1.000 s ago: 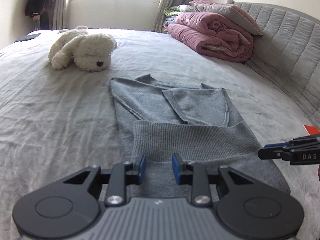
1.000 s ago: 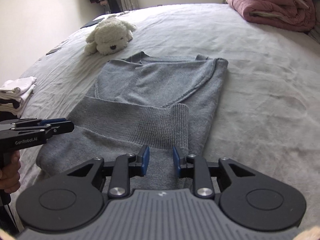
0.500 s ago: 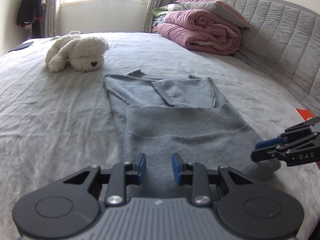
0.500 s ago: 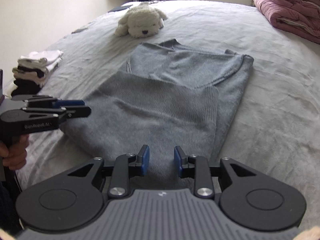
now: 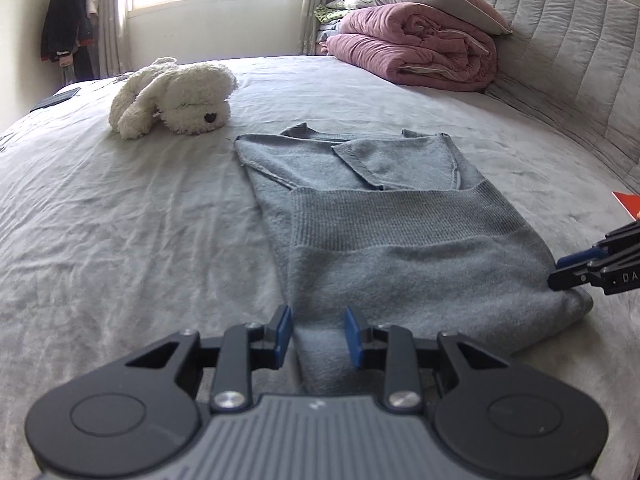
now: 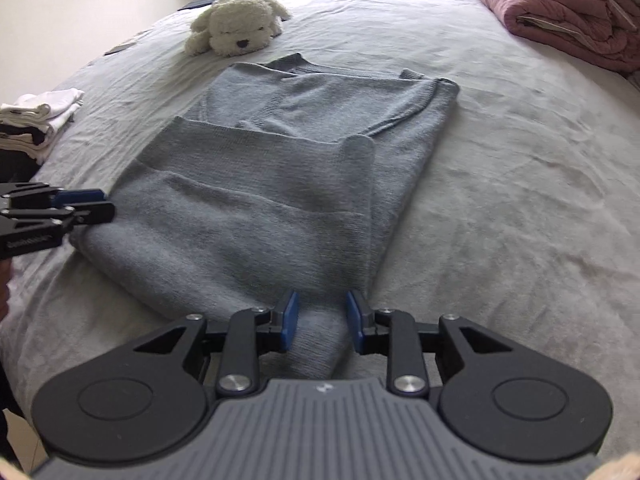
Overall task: Fold clothes
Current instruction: 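Pinch the sweater's side edge with both grippers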
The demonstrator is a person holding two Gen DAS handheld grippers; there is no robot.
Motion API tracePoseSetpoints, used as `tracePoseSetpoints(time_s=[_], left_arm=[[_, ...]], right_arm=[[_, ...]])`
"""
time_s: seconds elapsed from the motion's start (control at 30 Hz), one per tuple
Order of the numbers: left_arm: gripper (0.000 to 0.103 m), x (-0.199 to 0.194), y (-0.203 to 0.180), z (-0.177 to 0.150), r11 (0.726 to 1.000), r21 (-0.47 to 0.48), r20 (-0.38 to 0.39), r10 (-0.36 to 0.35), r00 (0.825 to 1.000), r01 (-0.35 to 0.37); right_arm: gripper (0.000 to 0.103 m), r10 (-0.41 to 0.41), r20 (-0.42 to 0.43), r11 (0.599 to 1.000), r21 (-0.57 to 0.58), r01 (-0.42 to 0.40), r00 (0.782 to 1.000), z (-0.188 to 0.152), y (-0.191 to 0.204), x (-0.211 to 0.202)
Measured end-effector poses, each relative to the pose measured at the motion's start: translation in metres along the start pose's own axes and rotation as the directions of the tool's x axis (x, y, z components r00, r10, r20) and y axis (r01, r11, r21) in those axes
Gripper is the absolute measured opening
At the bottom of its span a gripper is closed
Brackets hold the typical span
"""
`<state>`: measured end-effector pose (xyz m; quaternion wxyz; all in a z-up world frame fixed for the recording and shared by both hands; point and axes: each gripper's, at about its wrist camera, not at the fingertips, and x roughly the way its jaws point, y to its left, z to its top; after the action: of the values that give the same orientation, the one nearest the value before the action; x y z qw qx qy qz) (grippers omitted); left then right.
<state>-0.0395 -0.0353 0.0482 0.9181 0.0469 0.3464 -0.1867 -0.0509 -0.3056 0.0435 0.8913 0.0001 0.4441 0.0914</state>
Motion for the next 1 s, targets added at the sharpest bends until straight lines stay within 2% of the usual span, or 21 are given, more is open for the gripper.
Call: tracePoseSetpoints(time_s=[0.2, 0.4, 0.53, 0.63, 0.77, 0.87, 0.97, 1.0], left_arm=[[0.033, -0.003, 0.008, 0.000, 1.000, -0.011, -0.008, 0.025, 1.000, -0.025], [0.033, -0.013, 0.025, 0.002, 0.994, -0.102, -0.038, -0.031, 0.999, 0.027], [0.032, -0.018, 0.035, 0.000, 0.980, -0.185, -0.062, -0.091, 0.994, 0.079], [0.033, -0.021, 0.041, -0.002, 0.958, -0.257, -0.078, -0.150, 0.986, 0.125], [0.033, -0.018, 0.049, -0.006, 0.920, -0.351, -0.107, -0.225, 0.968, 0.175], [0.033, -0.012, 0.059, -0.010, 0.880, -0.439, -0.133, -0.264, 0.955, 0.182], [0.033, -0.005, 0.062, -0.016, 0.836, -0.513, -0.162, -0.316, 0.935, 0.194], [0.034, -0.004, 0.060, -0.017, 0.835, -0.516, -0.164, -0.316, 0.935, 0.192]], right_arm=[[0.038, 0.005, 0.003, 1.000, 0.026, -0.005, 1.000, -0.004, -0.003, -0.003], [0.039, 0.019, 0.025, 0.996, 0.085, -0.021, 1.000, -0.007, -0.013, -0.013], [0.039, 0.063, 0.035, 0.986, 0.154, -0.068, 0.997, -0.012, -0.022, -0.019], [0.039, 0.130, 0.055, 0.959, 0.246, -0.140, 0.990, -0.014, -0.033, -0.024], [0.039, 0.223, 0.066, 0.896, 0.380, -0.232, 0.972, -0.020, -0.044, -0.023], [0.040, 0.267, 0.053, 0.850, 0.457, -0.261, 0.962, -0.027, -0.049, -0.019], [0.040, 0.280, 0.051, 0.831, 0.487, -0.269, 0.959, -0.029, -0.050, -0.015], [0.040, 0.284, 0.050, 0.825, 0.496, -0.271, 0.957, -0.029, -0.050, -0.014]])
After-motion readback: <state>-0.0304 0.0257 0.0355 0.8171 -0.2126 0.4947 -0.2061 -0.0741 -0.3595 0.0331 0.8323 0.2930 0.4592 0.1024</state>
